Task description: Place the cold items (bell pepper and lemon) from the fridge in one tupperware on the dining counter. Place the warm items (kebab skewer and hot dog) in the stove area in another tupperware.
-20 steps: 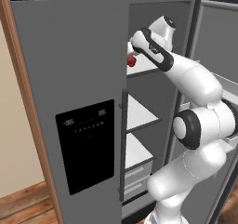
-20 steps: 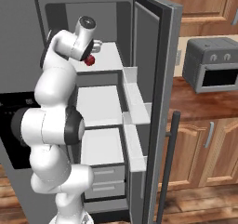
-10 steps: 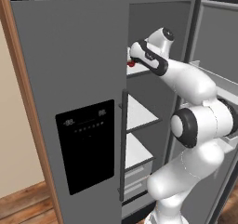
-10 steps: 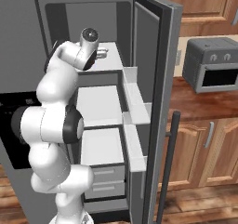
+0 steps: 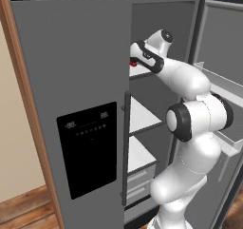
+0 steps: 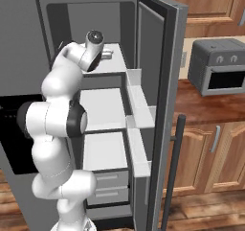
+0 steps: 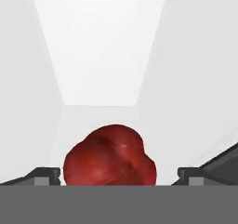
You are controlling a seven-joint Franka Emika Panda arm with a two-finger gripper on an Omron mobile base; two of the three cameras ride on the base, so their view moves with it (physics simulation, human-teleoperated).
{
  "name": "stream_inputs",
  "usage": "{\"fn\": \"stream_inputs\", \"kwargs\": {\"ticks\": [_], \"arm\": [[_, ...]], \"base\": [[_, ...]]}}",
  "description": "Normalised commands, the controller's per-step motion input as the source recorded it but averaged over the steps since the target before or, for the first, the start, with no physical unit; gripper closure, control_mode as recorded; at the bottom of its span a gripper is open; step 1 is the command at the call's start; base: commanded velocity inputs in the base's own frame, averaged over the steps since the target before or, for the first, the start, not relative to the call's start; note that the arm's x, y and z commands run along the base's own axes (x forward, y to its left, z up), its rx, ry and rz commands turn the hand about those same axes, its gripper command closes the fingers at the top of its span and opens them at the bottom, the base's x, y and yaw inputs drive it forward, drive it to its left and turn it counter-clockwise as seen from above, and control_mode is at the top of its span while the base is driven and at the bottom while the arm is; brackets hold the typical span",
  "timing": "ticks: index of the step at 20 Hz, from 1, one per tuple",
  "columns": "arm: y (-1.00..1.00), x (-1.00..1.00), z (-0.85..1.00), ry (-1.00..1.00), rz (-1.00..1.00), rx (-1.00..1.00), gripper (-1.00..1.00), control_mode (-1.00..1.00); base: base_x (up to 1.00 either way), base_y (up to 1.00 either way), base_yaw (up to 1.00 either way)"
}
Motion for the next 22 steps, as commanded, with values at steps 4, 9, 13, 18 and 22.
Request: {"fn": "stream_inputs", "kwargs": {"ticks": [4,9,13,18,22], "arm": [[-0.55,0.22,-0.56,0.01,0.04,-0.21,-1.00,-1.00],[0.01,0.38,-0.44,-0.04,0.10,-0.09,1.00,-1.00],[-0.31,0.19,-0.74,0.04,0.04,-0.01,1.00,-1.00],[-0.83,-0.13,-0.64,0.14,-0.05,-0.05,1.00,-1.00],[-0.66,-0.70,-0.43,0.03,-0.42,-0.05,1.00,-1.00]], "base": [[0.00,0.00,0.00],[0.00,0.00,0.00],[0.00,0.00,0.00],[0.00,0.00,0.00],[0.00,0.00,0.00]]}}
